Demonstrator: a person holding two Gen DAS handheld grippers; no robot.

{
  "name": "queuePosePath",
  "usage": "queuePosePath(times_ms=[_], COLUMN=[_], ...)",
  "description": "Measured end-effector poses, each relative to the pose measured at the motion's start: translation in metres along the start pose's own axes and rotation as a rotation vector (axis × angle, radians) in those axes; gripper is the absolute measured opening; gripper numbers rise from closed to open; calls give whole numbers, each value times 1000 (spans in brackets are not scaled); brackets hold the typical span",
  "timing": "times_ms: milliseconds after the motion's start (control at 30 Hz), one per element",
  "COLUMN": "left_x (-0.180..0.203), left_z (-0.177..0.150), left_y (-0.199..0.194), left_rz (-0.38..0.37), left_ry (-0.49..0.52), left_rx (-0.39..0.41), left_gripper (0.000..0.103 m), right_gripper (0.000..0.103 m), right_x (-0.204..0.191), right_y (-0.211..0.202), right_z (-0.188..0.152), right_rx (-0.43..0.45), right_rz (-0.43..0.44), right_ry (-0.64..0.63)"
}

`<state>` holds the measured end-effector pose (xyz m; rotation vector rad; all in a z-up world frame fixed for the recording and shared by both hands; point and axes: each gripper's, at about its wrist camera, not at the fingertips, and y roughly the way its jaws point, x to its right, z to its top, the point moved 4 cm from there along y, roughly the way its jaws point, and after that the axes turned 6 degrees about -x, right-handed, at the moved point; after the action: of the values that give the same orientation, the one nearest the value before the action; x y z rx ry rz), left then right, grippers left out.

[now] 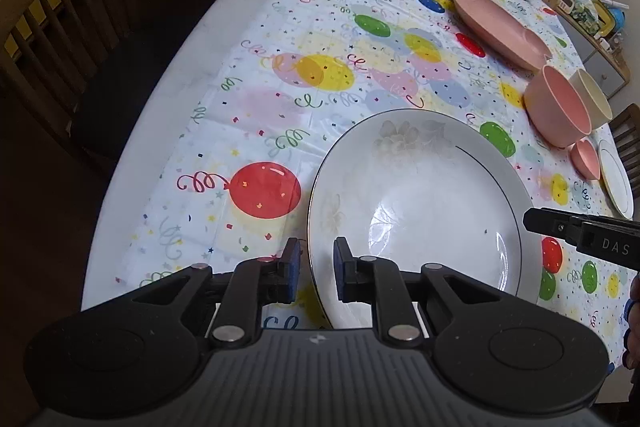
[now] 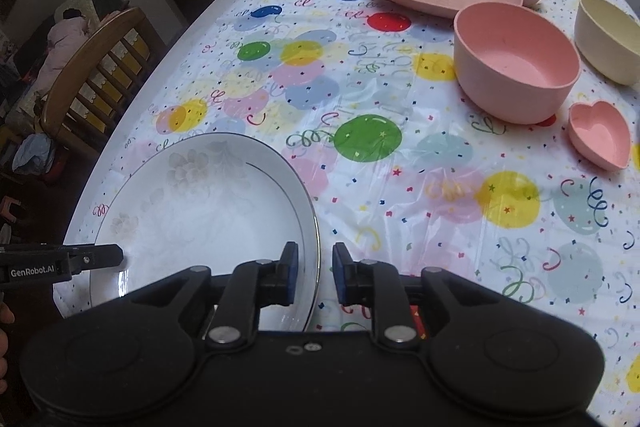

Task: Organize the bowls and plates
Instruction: 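Carry the large white plate with both grippers toward the table edge by the chairs, then open both grippers to release the large plate and lift away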

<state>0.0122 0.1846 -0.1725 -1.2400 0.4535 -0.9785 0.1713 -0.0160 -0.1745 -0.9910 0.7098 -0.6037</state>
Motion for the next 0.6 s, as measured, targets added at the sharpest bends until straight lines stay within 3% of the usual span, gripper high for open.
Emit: queuePosePath(times_ms=[233,333,600], left_x=[7,12,29], left_z=[-5,-6,-11], left_y=[-25,-34,-54], left_rz=[-11,-19,-48], left_ry=[58,79,141], left_rx=[46,68,115], left_gripper=[17,22,28], right_gripper=[29,33,53], right_x=[-10,-16,-30], right_y=[-20,-29,-53], right_z=[-5,-8,-18], right_rx=[46,64,121], right_rz=[-20,-23,-37], right_ry=[-20,-24,-30])
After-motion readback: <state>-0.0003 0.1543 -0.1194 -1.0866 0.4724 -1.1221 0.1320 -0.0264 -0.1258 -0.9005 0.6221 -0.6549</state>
